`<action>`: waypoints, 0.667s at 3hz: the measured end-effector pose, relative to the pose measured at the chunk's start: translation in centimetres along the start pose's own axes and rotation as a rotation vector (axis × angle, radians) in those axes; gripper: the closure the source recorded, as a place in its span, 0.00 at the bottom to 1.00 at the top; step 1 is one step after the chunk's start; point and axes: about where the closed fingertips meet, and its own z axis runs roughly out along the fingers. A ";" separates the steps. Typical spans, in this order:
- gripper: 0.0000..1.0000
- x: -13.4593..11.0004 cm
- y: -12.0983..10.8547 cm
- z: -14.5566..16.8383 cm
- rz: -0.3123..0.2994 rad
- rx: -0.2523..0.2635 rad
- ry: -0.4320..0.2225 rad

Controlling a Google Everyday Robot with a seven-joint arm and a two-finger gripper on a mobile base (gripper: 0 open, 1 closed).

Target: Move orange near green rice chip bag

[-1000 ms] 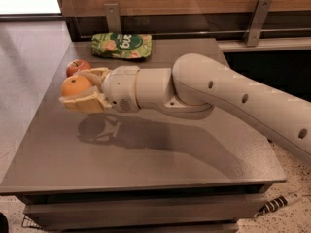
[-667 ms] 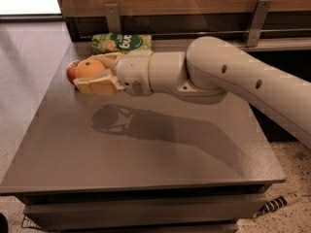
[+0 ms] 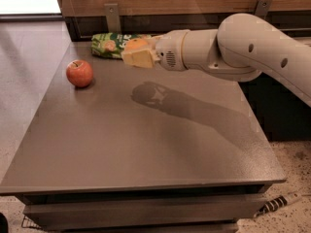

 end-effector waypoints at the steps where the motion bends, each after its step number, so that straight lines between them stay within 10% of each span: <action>1: 1.00 1.0 -5.4 -2.2 0.057 0.146 0.045; 2: 1.00 1.5 -6.7 -2.9 0.077 0.178 0.055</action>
Offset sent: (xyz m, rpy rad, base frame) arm 0.0323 -0.0449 -0.0040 -0.0295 0.0356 -0.1459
